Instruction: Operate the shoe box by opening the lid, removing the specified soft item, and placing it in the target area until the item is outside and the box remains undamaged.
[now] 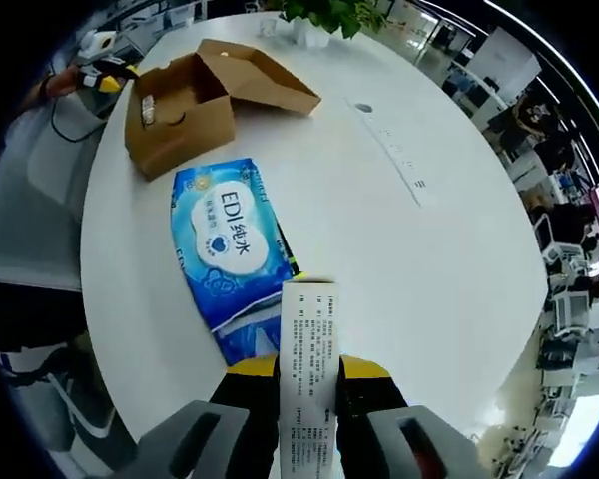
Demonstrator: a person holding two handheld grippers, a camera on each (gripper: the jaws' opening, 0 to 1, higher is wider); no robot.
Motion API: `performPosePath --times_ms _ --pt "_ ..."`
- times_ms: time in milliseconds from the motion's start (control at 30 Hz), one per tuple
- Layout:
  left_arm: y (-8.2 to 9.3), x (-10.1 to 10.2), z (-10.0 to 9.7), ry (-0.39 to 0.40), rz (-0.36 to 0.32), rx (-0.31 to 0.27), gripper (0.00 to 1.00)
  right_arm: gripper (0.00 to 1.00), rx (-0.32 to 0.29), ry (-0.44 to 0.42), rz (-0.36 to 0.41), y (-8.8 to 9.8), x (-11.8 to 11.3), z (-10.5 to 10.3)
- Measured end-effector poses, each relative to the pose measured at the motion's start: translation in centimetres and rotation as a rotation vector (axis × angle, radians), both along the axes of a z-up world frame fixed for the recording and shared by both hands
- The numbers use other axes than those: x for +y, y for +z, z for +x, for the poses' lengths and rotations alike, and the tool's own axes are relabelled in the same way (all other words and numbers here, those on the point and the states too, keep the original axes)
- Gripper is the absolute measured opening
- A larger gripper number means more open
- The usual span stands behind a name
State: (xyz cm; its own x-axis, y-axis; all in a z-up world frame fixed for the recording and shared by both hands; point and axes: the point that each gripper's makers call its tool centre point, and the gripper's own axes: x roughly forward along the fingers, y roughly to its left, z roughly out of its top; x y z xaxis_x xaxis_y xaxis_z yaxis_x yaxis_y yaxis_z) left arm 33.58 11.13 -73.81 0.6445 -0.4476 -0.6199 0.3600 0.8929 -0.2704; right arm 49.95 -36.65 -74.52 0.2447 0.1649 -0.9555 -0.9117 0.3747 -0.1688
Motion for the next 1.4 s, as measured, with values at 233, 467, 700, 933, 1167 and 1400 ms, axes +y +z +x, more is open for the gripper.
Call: performPosePath --times_ms 233,467,700,933,1167,1400 --pt "-0.2 0.3 0.0 0.008 0.006 0.005 0.39 0.17 -0.025 0.061 -0.05 -0.8 0.4 0.7" --pt "-0.3 0.6 0.1 0.012 0.007 0.004 0.39 0.17 -0.034 0.116 -0.072 -2.0 0.6 1.6" --pt "-0.2 0.6 0.1 0.015 0.011 0.001 0.39 0.17 -0.03 0.175 -0.113 -3.6 0.7 2.3" --pt "-0.3 0.6 0.0 0.017 0.012 0.007 0.39 0.17 -0.031 0.201 -0.127 -4.1 0.8 2.9" --pt "-0.4 0.6 0.0 0.017 0.015 0.011 0.39 0.17 -0.026 0.24 -0.171 -4.9 0.3 3.4" --pt "-0.4 0.7 -0.1 0.022 0.017 0.011 0.39 0.17 -0.015 0.28 -0.191 -5.6 0.6 3.2"
